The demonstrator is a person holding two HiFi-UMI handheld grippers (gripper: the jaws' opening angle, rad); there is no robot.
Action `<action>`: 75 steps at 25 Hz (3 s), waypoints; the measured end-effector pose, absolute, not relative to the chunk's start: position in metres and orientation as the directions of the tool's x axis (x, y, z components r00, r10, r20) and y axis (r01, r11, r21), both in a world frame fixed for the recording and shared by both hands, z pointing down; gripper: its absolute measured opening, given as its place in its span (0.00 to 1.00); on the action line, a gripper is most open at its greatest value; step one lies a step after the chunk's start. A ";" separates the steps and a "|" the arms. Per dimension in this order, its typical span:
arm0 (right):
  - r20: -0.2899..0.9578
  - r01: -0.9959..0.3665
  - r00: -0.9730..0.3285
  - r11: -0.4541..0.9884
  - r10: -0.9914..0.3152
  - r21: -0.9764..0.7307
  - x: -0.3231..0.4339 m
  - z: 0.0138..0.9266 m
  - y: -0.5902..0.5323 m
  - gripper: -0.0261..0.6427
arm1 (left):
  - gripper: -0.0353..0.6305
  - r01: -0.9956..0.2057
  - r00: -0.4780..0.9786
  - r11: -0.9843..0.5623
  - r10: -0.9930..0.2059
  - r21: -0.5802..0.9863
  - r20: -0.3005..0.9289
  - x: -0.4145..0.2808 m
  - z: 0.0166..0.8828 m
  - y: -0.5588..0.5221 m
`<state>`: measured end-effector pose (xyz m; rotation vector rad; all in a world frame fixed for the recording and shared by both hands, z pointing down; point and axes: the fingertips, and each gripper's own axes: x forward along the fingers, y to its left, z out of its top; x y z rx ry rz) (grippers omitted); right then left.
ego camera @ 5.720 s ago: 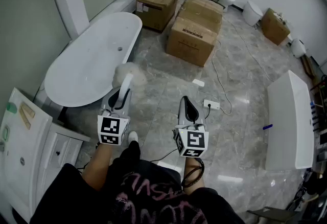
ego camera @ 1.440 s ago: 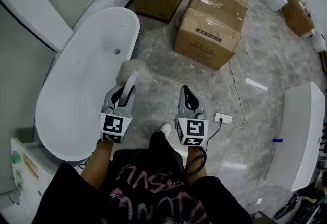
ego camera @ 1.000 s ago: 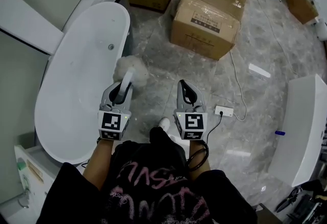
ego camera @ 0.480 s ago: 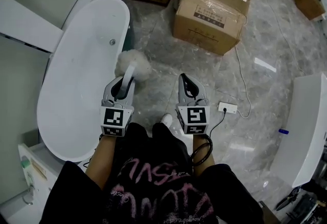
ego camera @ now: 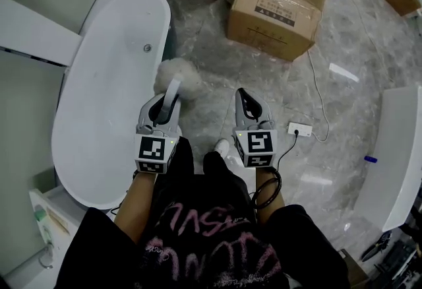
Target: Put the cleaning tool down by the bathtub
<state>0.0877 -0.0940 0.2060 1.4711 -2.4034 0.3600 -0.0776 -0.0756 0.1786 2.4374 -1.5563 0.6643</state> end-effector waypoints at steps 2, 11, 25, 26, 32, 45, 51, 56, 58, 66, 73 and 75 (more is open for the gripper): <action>0.386 -0.903 -0.412 0.427 -0.825 -0.052 0.086 0.206 -0.093 0.06 | 0.18 -0.891 0.365 -0.445 -0.815 -0.084 0.451 -0.084 0.182 -0.077; 0.421 -0.925 -0.361 0.376 -0.832 -0.050 0.082 0.214 -0.091 0.06 | 0.18 -0.882 0.400 -0.469 -0.783 -0.031 0.477 -0.101 0.202 -0.080; 0.441 -0.945 -0.315 0.321 -0.840 -0.063 0.081 0.237 -0.097 0.06 | 0.18 -0.862 0.432 -0.507 -0.740 -0.007 0.516 -0.107 0.237 -0.088; 0.446 -0.947 -0.310 0.315 -0.839 -0.065 0.082 0.240 -0.099 0.06 | 0.18 -0.859 0.435 -0.511 -0.735 -0.004 0.521 -0.107 0.240 -0.090; 0.469 -0.951 -0.299 0.299 -0.831 -0.077 0.081 0.253 -0.107 0.06 | 0.18 -0.841 0.452 -0.541 -0.710 -0.007 0.540 -0.103 0.253 -0.101; 0.519 -0.966 -0.251 0.248 -0.817 -0.077 0.091 0.292 -0.118 0.06 | 0.18 -0.818 0.479 -0.575 -0.655 0.026 0.584 -0.097 0.296 -0.118; 0.544 -0.967 -0.247 0.236 -0.802 -0.091 0.089 0.314 -0.113 0.06 | 0.18 -0.819 0.471 -0.573 -0.643 0.029 0.604 -0.101 0.310 -0.121; 0.553 -0.962 -0.270 0.251 -0.788 -0.111 0.083 0.331 -0.112 0.06 | 0.18 -0.825 0.454 -0.565 -0.640 0.019 0.620 -0.103 0.330 -0.118; 0.553 -0.959 -0.280 0.261 -0.785 -0.115 0.079 0.340 -0.112 0.06 | 0.18 -0.826 0.449 -0.563 -0.641 0.017 0.623 -0.103 0.340 -0.117; 0.564 -0.957 -0.284 0.261 -0.775 -0.123 0.074 0.375 -0.108 0.06 | 0.18 -0.850 0.421 -0.525 -0.620 0.049 0.662 -0.107 0.379 -0.110; 0.601 -0.957 -0.287 0.249 -0.745 -0.148 0.079 0.412 -0.109 0.06 | 0.18 -0.845 0.410 -0.533 -0.586 0.049 0.699 -0.100 0.422 -0.110; 0.610 -0.957 -0.288 0.246 -0.738 -0.154 0.081 0.422 -0.108 0.06 | 0.18 -0.844 0.407 -0.534 -0.579 0.048 0.706 -0.098 0.434 -0.111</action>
